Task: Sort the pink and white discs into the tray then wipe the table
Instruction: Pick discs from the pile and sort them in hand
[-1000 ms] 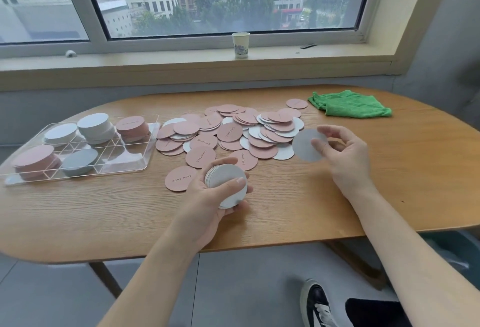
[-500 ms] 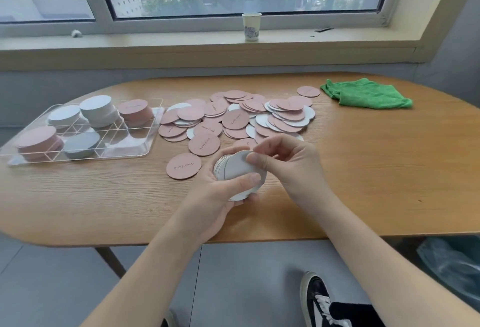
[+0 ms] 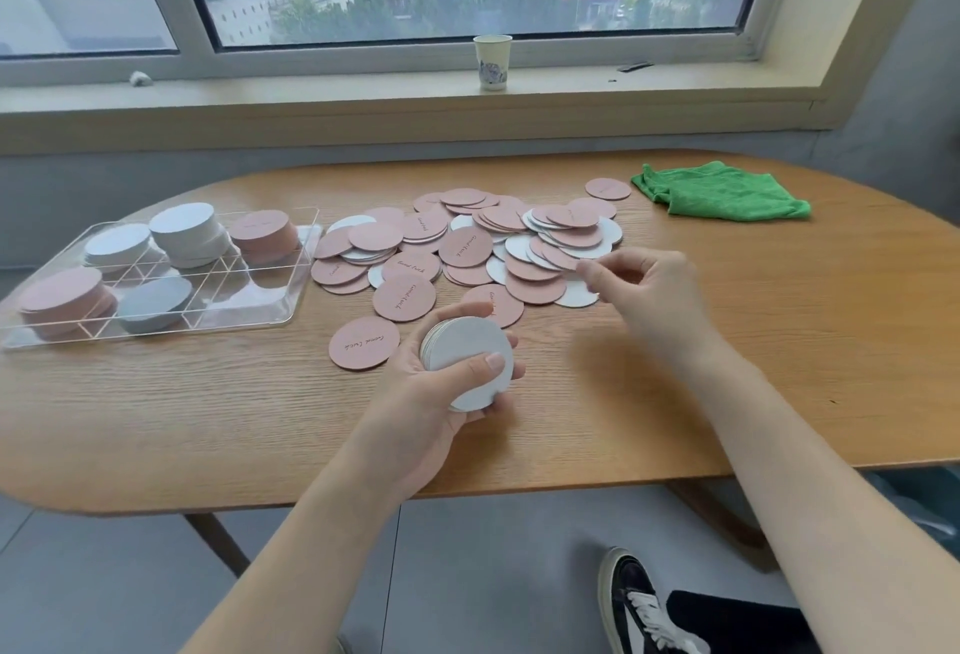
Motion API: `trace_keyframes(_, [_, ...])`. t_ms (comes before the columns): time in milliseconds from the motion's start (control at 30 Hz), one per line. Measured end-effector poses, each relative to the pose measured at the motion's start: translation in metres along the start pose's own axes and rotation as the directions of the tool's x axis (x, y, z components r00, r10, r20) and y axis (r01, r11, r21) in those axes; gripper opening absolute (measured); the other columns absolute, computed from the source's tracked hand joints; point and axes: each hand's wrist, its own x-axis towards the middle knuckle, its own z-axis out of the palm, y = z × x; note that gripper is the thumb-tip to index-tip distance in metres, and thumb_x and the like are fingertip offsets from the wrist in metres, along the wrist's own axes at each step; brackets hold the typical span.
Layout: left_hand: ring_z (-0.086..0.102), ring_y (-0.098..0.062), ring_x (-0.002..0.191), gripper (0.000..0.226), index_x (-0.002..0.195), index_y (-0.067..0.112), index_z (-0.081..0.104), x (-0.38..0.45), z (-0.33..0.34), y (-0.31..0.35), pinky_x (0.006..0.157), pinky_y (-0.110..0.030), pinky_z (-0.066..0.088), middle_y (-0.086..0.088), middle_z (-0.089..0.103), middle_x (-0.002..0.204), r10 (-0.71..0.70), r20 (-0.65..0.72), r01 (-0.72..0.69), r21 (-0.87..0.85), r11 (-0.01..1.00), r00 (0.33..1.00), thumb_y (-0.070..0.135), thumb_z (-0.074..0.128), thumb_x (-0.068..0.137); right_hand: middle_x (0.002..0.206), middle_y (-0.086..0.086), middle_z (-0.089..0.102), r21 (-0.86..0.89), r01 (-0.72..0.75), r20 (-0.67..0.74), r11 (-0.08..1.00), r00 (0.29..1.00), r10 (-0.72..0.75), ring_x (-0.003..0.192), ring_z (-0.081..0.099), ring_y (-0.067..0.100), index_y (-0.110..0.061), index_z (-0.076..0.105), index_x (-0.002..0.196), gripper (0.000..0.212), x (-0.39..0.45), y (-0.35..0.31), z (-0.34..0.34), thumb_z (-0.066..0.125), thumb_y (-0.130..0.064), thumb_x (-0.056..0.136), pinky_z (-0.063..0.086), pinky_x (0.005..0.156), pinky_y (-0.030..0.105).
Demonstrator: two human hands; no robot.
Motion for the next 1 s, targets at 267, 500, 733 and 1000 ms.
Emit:
trace_keyframes(267, [0.072, -0.033, 0.095, 0.061, 0.133, 0.014, 0.060, 0.000, -0.001, 0.000, 0.066, -0.033, 0.056, -0.013, 0.075, 0.107, -0.008, 0.003, 0.008, 0.018, 1.000, 1.000, 0.001, 0.077, 0.075, 0.117, 0.005, 0.059, -0.459, -0.091, 0.056, 0.884, 0.990, 0.131, 0.118, 0.053, 0.024, -0.012, 0.069, 0.121, 0.066, 0.030, 0.024, 0.010, 0.079, -0.059, 0.076, 0.043, 0.098, 0.034])
trace_keyframes(500, [0.072, -0.031, 0.094, 0.057, 0.130, 0.014, 0.062, 0.001, 0.001, 0.000, 0.068, -0.035, 0.056, -0.014, 0.075, 0.106, -0.011, 0.007, 0.011, 0.030, 1.000, 1.000, 0.000, 0.077, 0.077, 0.123, 0.002, 0.064, -0.466, -0.177, -0.008, 0.867, 0.980, 0.197, 0.121, 0.052, 0.027, -0.026, 0.070, 0.117, 0.061, 0.034, 0.024, 0.020, 0.080, -0.064, 0.070, 0.042, 0.100, 0.039])
trace_keyframes(733, [0.072, -0.032, 0.091, 0.051, 0.128, 0.012, 0.062, 0.001, 0.003, 0.001, 0.064, -0.034, 0.056, -0.013, 0.075, 0.102, -0.016, -0.008, 0.016, 0.023, 1.000, 1.000, -0.007, 0.071, 0.082, 0.111, -0.004, 0.063, -0.356, -0.264, 0.017, 0.897, 0.957, 0.289, 0.122, 0.051, 0.025, -0.023, 0.068, 0.113, 0.053, 0.036, 0.021, 0.016, 0.087, -0.050, 0.071, 0.041, 0.107, 0.044])
trace_keyframes(1000, [0.072, -0.033, 0.094, 0.057, 0.130, 0.013, 0.063, 0.001, 0.002, 0.000, 0.066, -0.035, 0.058, -0.019, 0.073, 0.112, -0.020, -0.024, 0.020, 0.022, 1.000, 1.000, -0.003, 0.077, 0.077, 0.128, 0.001, 0.063, -0.337, -0.259, 0.033, 0.905, 0.958, 0.286, 0.131, 0.045, 0.026, -0.021, 0.065, 0.125, 0.061, 0.036, 0.020, 0.017, 0.085, -0.049, 0.075, 0.034, 0.110, 0.041])
